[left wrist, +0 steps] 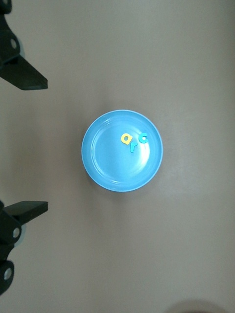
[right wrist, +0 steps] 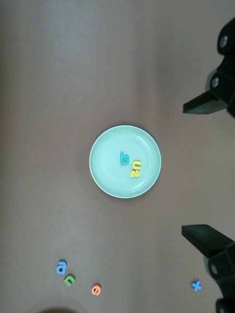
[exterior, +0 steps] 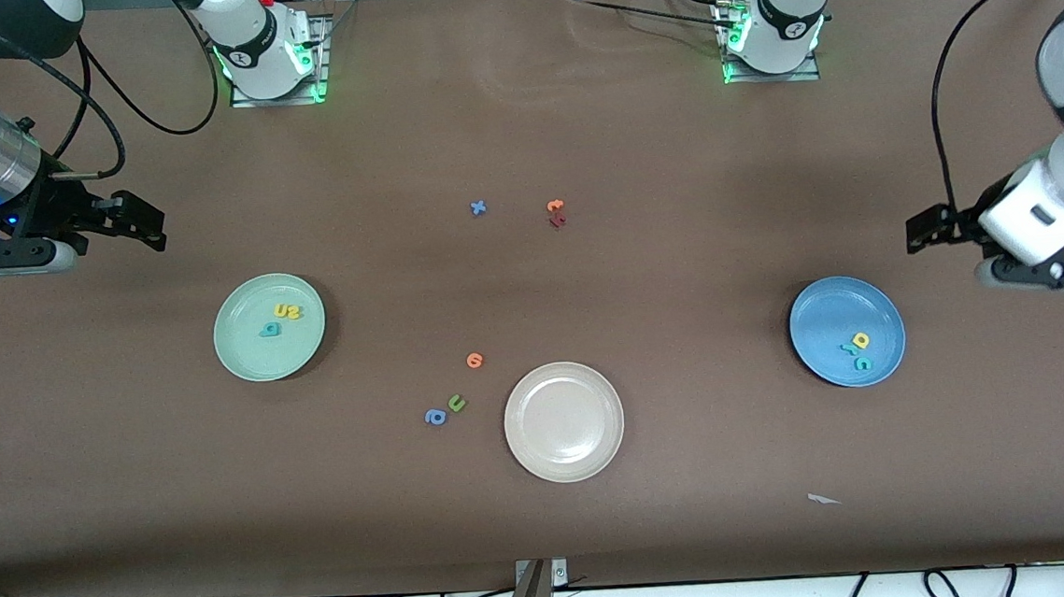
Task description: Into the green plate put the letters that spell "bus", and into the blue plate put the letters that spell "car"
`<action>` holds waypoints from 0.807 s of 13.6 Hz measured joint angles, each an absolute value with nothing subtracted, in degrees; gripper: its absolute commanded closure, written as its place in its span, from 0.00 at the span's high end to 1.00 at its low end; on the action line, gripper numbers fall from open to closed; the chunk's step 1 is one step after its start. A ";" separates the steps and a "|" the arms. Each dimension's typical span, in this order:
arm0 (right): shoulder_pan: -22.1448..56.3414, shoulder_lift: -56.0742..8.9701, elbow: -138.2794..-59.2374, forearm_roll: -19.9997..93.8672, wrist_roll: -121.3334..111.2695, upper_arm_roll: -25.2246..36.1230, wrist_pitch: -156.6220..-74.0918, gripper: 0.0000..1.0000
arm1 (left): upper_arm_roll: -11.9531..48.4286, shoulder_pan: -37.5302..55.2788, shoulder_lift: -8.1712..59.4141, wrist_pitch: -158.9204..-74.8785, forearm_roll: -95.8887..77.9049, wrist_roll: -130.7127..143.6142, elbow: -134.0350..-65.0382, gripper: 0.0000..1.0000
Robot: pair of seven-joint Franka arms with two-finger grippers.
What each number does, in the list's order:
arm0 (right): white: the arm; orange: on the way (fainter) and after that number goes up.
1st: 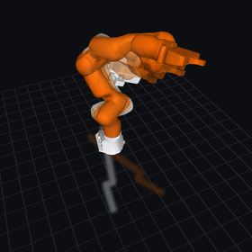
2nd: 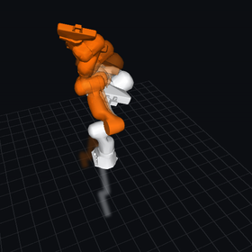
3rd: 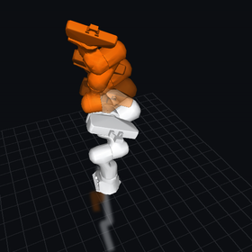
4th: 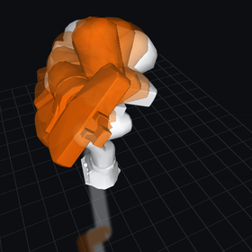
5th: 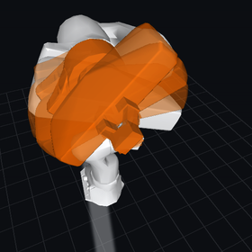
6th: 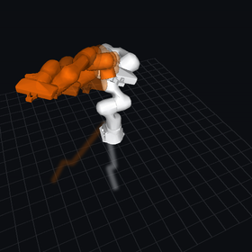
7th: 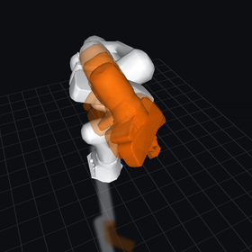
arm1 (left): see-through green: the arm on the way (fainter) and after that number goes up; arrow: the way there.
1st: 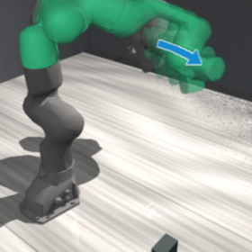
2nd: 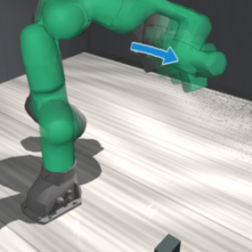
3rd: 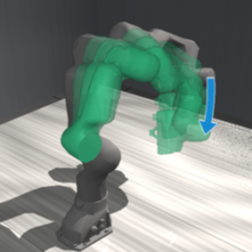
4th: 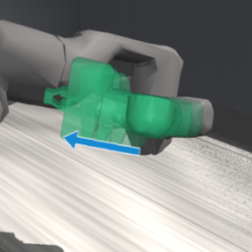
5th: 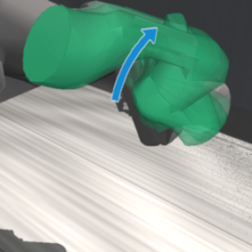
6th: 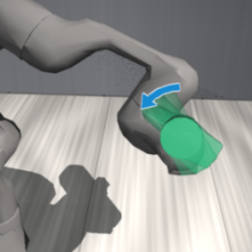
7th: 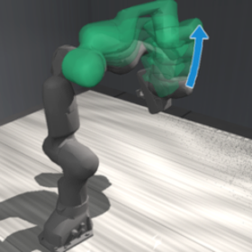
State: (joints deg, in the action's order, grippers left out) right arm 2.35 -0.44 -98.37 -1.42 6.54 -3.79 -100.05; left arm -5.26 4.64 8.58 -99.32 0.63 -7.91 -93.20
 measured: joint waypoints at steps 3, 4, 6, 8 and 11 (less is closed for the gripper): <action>2.35 -0.44 -98.37 -1.43 6.54 -3.76 -100.05 1.00 | -7.23 6.63 6.20 -99.31 0.59 -7.22 -93.32 1.00; 2.35 -0.44 -98.37 -1.43 6.54 -3.75 -100.05 1.00 | -7.29 6.73 6.14 -99.33 0.58 -7.15 -93.38 1.00; 2.36 -0.44 -98.37 -1.43 6.54 -3.75 -100.05 1.00 | -7.30 6.73 6.33 -99.61 0.11 -7.14 -93.82 1.00; 2.35 -0.44 -98.37 -1.43 6.54 -3.73 -100.05 1.00 | -7.28 6.82 6.35 -99.96 -0.52 -7.14 -94.15 1.00; 2.35 -0.45 -98.37 -1.43 6.54 -3.73 -100.05 1.00 | -7.27 6.91 6.34 -100.08 -0.54 -7.13 -94.16 1.00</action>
